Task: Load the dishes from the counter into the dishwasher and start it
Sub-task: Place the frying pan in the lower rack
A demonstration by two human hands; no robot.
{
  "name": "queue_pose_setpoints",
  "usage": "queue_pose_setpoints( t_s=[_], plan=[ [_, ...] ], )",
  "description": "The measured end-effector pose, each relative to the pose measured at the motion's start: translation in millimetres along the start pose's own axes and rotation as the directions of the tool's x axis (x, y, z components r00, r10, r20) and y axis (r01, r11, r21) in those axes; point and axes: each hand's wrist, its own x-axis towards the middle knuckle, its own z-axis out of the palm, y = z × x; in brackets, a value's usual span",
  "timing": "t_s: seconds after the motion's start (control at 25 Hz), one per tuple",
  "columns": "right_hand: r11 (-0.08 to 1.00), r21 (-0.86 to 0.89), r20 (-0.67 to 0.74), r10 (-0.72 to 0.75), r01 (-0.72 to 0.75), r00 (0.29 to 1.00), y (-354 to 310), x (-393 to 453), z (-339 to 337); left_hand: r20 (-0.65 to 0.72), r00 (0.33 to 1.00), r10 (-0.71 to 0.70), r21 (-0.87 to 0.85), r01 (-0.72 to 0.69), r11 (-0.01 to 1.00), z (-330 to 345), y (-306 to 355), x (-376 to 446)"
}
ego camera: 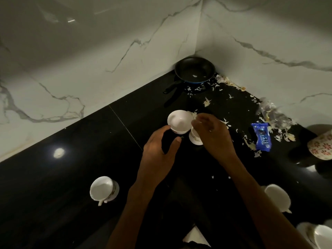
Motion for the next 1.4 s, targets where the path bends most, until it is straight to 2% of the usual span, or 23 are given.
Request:
queue_pose_setpoints(
  t_s=[0.12, 0.24, 0.36, 0.48, 0.68, 0.8, 0.88, 1.04, 1.12, 1.24, 1.32, 1.4],
  plan=[
    [0.982, 0.121, 0.067, 0.136, -0.143, 0.988, -2.7, 69.9, 8.9, 0.018, 0.999, -0.048, -0.026, 0.049, 0.998, 2.7, -0.6, 10.6],
    [0.961, 0.17, 0.172, 0.188, -0.217, 0.967, 5.9, 146.8, 34.8, 0.033, 0.995, -0.095, -0.012, 0.095, 0.995, 4.0, -6.8, 25.4],
    [0.857, 0.335, 0.238, 0.325, -0.391, 0.915, 5.5, 203.5, 61.3, 0.054, 0.991, -0.12, 0.011, 0.12, 0.993, 5.2, -12.7, 39.4],
    [0.754, 0.4, 0.358, 0.395, -0.521, 0.846, 0.1, 239.9, 87.5, 0.081, 0.987, -0.137, 0.014, 0.137, 0.991, 4.5, -17.4, 57.3],
    [0.577, 0.576, 0.395, 0.424, -0.579, 0.815, -0.5, 272.8, 117.1, 0.07, 0.985, -0.16, 0.009, 0.16, 0.987, 2.9, -25.1, 69.7],
    [0.514, 0.638, 0.395, 0.422, -0.574, 0.816, 0.8, 280.7, 123.8, 0.065, 0.983, -0.174, -0.004, 0.174, 0.985, 2.0, -29.8, 70.3],
    [0.47, 0.692, 0.368, 0.423, -0.548, 0.828, -2.9, 275.6, 120.6, 0.065, 0.98, -0.189, -0.035, 0.191, 0.981, 1.7, -31.7, 69.5],
    [0.315, 0.804, 0.379, 0.383, -0.504, 0.843, -20.3, 233.0, 96.0, 0.038, 0.985, -0.169, -0.115, 0.172, 0.978, 4.8, -30.6, 70.8],
    [0.337, 0.793, 0.403, 0.335, -0.508, 0.852, -25.9, 195.3, 81.4, -0.006, 0.983, -0.185, -0.231, 0.178, 0.957, 4.7, -27.6, 75.0],
    [0.459, 0.722, 0.436, 0.277, -0.517, 0.856, -27.6, 120.3, 59.4, -0.012, 0.968, -0.252, -0.437, 0.222, 0.872, -1.5, -18.9, 81.0],
    [0.594, 0.646, 0.486, 0.163, -0.479, 0.859, -24.7, 66.9, 47.5, 0.124, 0.944, -0.304, -0.596, 0.316, 0.738, -7.9, -14.0, 83.8],
    [0.68, 0.597, 0.528, 0.067, -0.426, 0.847, -17.4, 19.8, 39.0, 0.33, 0.893, -0.308, -0.661, 0.451, 0.6, -15.7, -7.0, 85.7]
  ],
)
